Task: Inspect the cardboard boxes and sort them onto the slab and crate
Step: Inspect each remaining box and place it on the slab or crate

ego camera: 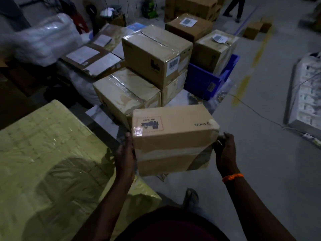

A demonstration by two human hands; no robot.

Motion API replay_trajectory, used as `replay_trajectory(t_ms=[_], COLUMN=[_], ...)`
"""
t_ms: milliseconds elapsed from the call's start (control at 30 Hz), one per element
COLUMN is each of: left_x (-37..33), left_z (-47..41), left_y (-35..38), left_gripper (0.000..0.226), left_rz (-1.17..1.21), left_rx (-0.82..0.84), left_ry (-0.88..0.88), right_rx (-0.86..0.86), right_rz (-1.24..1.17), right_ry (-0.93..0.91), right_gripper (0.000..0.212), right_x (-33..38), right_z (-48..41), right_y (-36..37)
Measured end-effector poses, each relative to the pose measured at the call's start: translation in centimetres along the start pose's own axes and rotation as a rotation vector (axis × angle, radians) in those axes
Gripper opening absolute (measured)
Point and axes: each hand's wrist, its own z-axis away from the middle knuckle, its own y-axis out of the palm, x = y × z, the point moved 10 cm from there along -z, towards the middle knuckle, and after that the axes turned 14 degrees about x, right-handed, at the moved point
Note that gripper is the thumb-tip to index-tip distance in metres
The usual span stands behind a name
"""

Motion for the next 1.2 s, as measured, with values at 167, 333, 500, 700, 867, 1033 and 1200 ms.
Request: replay_trajectory(t_ms=[167, 333, 500, 700, 867, 1033, 1200], left_x=[0.4, 0.6, 0.6, -1.6, -3.3, -5.6, -2.5], left_z=[1.0, 0.3, 0.1, -1.9, -2.8, -2.9, -2.7], left_y=[-1.0, -0.4, 0.1, 1.9, 4.0, 3.8, 2.3], left_gripper=[0.067, 0.041, 0.03, 0.049, 0.04, 0.036, 0.06], left_rz=[-0.1, -0.182, -0.258, -0.291, -0.316, -0.205, -0.092], left_rx=[-0.042, 0.083, 0.217, 0.38, 0.446, 0.376, 0.29], left_ry=[0.003, 0.012, 0.02, -0.017, -0.006, 0.145, 0.078], right_rx=[0.073, 0.129, 0.234, 0.342, 0.336, 0.269, 0.202], right_rz=[0.065, 0.163, 0.374, 0.485, 0.613, 0.437, 0.217], right_ry=[-0.004, 0.07, 0.034, 0.11, 0.054, -0.1, -0.005], right_gripper=[0.032, 0.044, 0.032, 0.047, 0.045, 0.025, 0.031], right_x=[-1.6, -2.6, -1.7, -0.4, 2.5, 5.6, 2.1], right_z=[1.5, 2.3, 2.1, -0.5, -1.8, -0.7, -0.3], right_y=[-0.1, -0.5, -0.3, 1.5, 4.0, 2.9, 0.7])
